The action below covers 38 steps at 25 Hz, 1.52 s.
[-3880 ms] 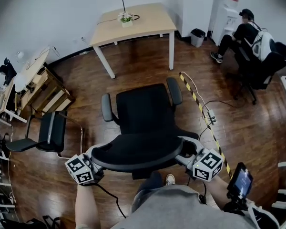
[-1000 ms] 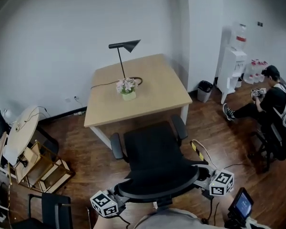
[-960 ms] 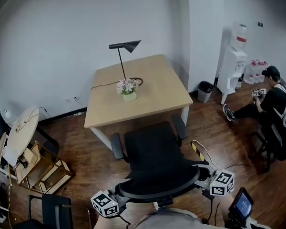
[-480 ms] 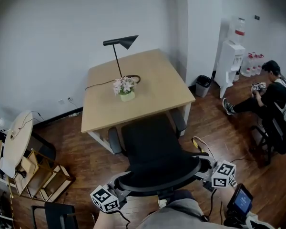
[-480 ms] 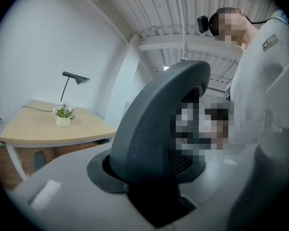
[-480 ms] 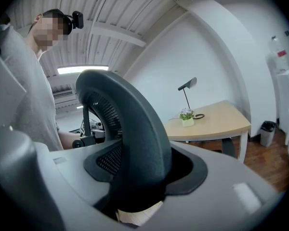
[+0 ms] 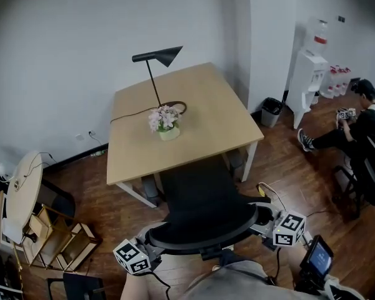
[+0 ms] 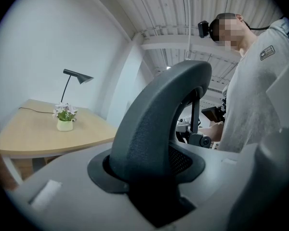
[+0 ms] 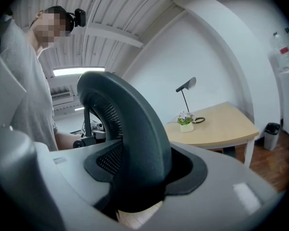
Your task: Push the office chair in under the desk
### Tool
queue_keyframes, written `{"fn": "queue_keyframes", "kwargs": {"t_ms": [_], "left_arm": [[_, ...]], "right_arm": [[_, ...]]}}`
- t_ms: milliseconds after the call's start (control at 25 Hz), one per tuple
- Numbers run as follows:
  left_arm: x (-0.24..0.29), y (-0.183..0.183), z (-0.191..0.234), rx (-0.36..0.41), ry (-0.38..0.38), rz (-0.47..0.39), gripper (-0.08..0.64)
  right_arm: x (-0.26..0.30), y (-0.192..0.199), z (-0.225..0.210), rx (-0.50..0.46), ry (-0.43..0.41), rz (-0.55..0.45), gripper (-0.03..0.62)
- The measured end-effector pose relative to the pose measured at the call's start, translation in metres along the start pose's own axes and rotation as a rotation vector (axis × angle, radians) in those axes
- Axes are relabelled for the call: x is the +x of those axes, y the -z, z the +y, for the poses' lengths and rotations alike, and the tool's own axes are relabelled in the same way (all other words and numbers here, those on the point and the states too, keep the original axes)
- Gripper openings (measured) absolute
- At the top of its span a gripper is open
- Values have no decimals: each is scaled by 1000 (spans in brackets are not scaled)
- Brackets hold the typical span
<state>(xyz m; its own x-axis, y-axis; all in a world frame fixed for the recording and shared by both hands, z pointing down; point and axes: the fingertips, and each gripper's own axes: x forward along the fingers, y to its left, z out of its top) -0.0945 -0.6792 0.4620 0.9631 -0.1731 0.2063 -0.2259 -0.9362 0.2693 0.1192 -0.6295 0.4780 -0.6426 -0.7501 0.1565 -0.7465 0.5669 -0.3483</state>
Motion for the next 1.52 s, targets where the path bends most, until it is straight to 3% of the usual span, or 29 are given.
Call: {"fn": "queue_keyframes", "kwargs": {"t_ms": [880,1520], "left_arm": [[38,-59,154,-4,25,6,199],[57,-81,217,2,35,4,198]], "right_arm": [[116,-68,-95,-17,18,-22,258],[163,-91,-139,-5,27,-16,258]]}}
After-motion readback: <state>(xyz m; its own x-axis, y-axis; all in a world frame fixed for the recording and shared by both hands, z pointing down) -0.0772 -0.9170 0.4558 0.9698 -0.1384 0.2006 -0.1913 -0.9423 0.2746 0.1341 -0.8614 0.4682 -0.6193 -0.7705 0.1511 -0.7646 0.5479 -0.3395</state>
